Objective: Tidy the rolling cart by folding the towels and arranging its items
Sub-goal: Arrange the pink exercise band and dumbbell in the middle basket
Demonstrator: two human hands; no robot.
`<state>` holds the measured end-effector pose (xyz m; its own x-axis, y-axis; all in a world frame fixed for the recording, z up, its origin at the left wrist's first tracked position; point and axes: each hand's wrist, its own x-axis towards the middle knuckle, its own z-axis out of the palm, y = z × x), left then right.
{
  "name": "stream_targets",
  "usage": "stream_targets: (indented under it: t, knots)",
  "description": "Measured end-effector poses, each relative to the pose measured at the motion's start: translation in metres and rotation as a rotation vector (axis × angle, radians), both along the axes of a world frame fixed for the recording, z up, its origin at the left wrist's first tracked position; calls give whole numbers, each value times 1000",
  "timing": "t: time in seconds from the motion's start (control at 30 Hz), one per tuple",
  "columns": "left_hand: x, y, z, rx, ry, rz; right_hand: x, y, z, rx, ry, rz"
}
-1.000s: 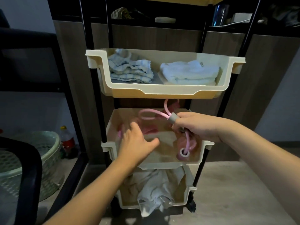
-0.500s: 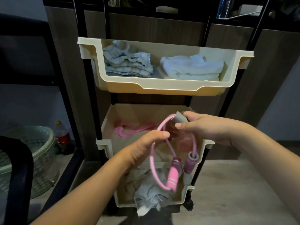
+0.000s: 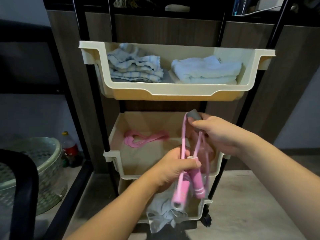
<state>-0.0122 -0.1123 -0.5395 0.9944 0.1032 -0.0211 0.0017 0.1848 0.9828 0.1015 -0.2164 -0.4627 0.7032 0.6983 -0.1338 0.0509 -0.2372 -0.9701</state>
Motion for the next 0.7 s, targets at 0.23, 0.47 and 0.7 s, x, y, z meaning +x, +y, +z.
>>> stream_targets:
  t: [0.23,0.47,0.7]
  knots:
    - [0,22,4,81,270,-22,-3,11,-22,336,365,-60]
    - [-2,45,15,453,433,-4,4,24,-37,422,402,-167]
    - [30,48,21,1156,625,-29,29,43,-52,172,271,-283]
